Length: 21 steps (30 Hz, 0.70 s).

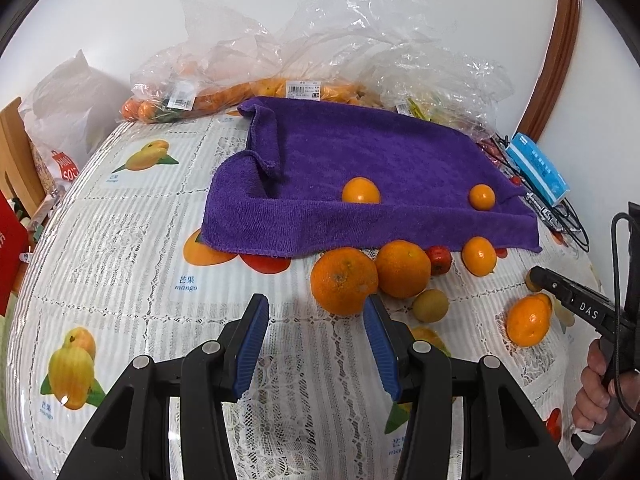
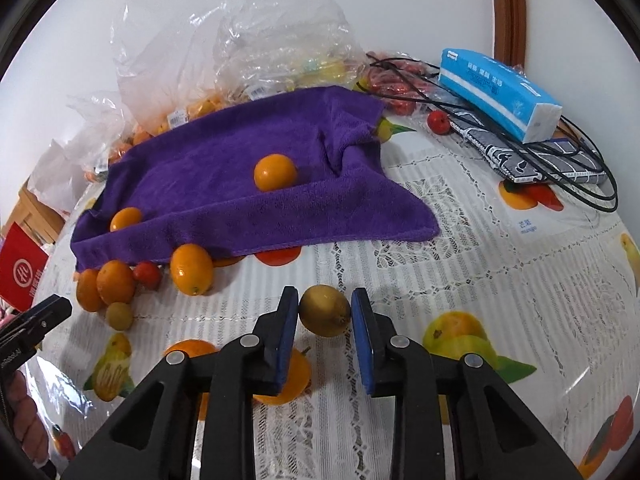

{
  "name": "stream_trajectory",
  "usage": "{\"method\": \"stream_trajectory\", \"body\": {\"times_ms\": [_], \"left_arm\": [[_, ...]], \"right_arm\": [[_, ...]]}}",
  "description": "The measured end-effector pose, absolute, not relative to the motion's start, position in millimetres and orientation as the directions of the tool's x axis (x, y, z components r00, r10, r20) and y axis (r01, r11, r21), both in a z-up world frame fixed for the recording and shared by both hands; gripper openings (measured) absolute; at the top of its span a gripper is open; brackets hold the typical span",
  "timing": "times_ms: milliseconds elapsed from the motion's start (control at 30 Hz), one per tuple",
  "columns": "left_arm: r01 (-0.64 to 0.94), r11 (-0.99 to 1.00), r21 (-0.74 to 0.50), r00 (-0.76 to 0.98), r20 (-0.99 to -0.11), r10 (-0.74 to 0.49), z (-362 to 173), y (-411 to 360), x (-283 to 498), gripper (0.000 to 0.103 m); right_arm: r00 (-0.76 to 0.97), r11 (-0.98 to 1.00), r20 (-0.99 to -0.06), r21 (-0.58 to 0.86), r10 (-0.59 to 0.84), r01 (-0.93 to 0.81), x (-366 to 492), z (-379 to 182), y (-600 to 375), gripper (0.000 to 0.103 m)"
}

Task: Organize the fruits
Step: 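Grasp a small yellow-brown fruit with the right tool while the left grasps a large orange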

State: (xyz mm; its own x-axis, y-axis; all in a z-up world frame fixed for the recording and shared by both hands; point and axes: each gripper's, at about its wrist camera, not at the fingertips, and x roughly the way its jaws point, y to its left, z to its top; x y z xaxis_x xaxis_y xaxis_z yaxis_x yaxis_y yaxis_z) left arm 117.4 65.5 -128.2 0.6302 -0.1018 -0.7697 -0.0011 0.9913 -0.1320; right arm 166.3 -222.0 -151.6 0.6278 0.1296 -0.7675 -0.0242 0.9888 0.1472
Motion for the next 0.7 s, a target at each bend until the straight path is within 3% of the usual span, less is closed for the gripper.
{"method": "stream_trajectory", "body": {"times_ms": [367,700], "left_arm": [[0.024,0.985,-0.168,0.605,-0.782,-0.148,-137,61,128,0.047],[0.022,0.992,-0.124,0.583,-0.804,-0.114,-149,45,145,0.047]], "right_arm": [[0.617,0.988,-0.776,0.151,0.132,-0.021,176,-159,-229,0.028],[0.638,0.987,-0.756,0.158,0.143,-0.034,172,-160,-233,0.028]]}}
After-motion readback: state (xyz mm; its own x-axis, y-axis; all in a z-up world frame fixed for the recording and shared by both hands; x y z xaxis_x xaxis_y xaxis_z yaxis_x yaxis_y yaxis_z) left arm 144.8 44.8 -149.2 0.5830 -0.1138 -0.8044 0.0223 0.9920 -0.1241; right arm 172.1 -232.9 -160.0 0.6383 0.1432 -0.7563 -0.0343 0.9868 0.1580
